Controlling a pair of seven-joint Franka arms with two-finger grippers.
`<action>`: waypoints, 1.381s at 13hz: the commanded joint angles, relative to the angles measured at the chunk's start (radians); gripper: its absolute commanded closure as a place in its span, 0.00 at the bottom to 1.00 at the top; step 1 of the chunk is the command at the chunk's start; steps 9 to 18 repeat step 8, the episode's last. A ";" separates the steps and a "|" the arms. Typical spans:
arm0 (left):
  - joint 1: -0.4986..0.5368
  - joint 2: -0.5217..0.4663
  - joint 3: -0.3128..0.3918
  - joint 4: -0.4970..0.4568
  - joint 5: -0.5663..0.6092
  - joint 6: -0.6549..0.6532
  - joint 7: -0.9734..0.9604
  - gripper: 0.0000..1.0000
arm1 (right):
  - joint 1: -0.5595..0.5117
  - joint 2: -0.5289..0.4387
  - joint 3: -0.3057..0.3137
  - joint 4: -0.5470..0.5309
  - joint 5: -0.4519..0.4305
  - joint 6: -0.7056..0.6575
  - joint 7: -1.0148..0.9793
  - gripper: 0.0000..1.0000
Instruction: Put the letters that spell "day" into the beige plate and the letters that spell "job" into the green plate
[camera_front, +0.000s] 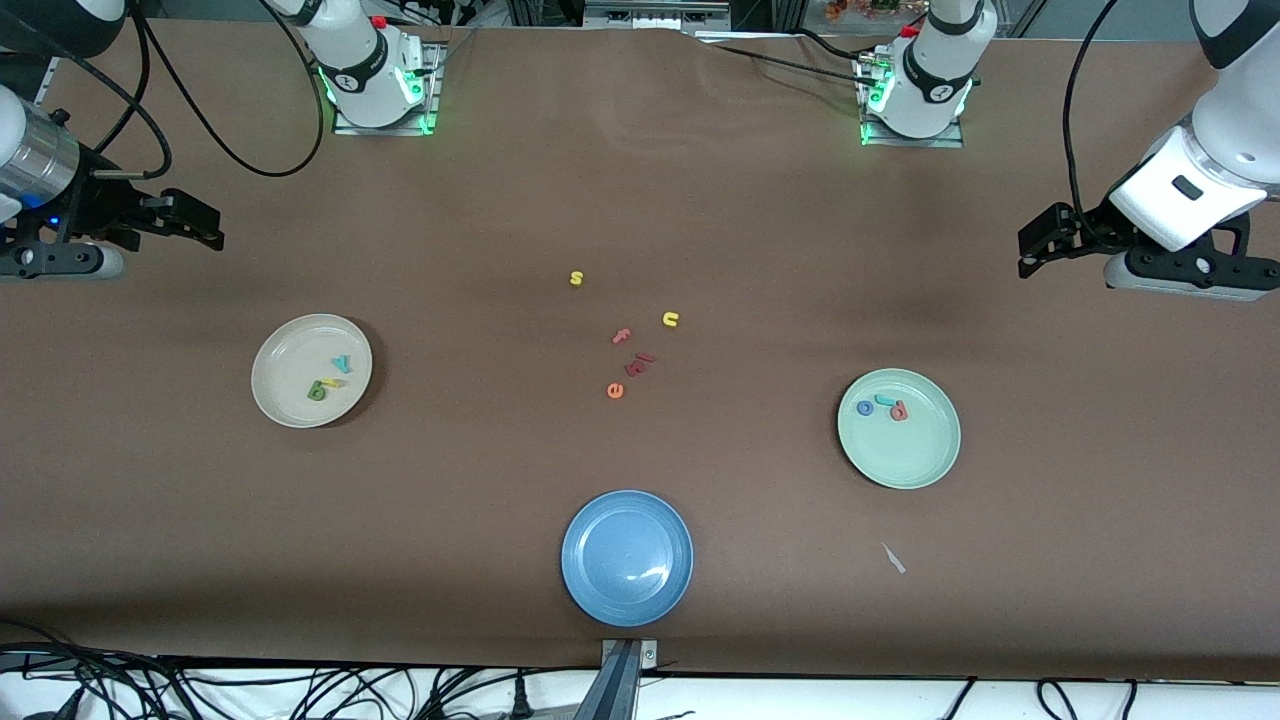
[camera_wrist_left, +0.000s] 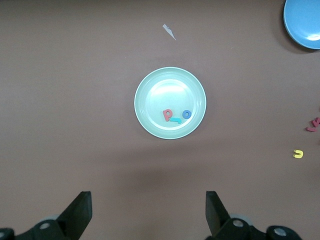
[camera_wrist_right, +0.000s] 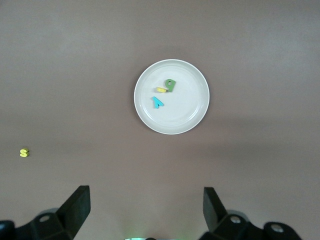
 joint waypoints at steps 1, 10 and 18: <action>-0.004 -0.010 0.001 -0.005 0.024 -0.014 0.012 0.00 | -0.005 0.009 0.000 0.024 0.019 -0.015 0.004 0.00; 0.026 -0.010 0.007 -0.005 0.036 -0.057 0.022 0.00 | -0.007 0.009 0.000 0.024 0.019 -0.017 0.002 0.00; 0.026 -0.010 0.007 -0.005 0.036 -0.057 0.022 0.00 | -0.007 0.009 0.000 0.024 0.019 -0.017 0.002 0.00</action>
